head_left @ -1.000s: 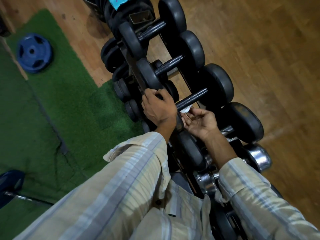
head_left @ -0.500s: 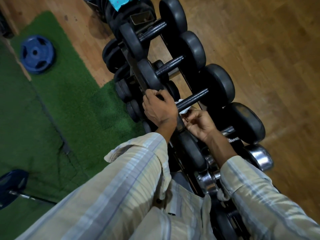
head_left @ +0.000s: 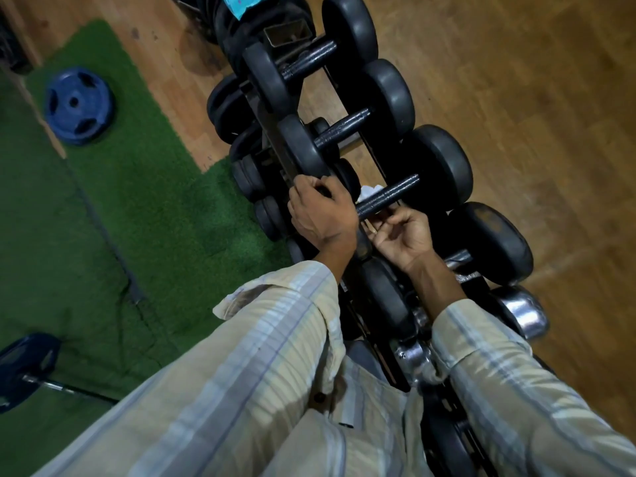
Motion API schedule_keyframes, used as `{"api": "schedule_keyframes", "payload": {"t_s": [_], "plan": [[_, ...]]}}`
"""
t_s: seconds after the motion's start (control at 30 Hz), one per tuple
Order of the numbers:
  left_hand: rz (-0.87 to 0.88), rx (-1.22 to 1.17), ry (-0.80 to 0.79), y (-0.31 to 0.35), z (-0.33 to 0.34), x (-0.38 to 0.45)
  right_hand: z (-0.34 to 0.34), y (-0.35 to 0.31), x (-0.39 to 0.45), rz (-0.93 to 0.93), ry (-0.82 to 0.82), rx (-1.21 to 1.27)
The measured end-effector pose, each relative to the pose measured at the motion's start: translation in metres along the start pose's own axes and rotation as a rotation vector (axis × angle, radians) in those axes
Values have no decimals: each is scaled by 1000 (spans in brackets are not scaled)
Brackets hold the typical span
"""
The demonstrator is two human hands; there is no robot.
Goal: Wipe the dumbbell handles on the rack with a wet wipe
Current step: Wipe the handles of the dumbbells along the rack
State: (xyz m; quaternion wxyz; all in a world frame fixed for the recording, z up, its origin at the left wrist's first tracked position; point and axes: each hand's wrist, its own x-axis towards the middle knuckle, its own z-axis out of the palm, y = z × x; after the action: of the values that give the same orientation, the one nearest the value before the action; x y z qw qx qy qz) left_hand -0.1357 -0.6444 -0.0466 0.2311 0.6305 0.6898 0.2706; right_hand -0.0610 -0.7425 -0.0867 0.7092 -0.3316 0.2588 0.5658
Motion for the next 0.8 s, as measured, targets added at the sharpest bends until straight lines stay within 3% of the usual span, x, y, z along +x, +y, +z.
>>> {"api": "schedule_keyframes", "payload": {"t_s": [0.1,0.17,0.27,0.33,0.5,0.67,0.73,0.8], "plan": [[-4,8,-7,-3,0,0,3,-1,3,20,-38,-12],[-5,3,-13,-3,1,0,3,-12,5,-39,-25,107],[-11,6,-26,-1,0,0,9,-24,11,-149,53,342],[-8,8,-19,-1,-1,0,15,-23,13,-158,119,353],[-4,12,-4,0,0,1,24,-5,6,-43,180,-179],[-4,1,-6,0,-1,0,18,6,-15,-67,287,-702],[-1,-8,-9,2,-2,-1,13,2,-26,-128,389,-804],[-1,-10,-8,3,-2,-2,12,-6,-39,-315,474,-955]]}}
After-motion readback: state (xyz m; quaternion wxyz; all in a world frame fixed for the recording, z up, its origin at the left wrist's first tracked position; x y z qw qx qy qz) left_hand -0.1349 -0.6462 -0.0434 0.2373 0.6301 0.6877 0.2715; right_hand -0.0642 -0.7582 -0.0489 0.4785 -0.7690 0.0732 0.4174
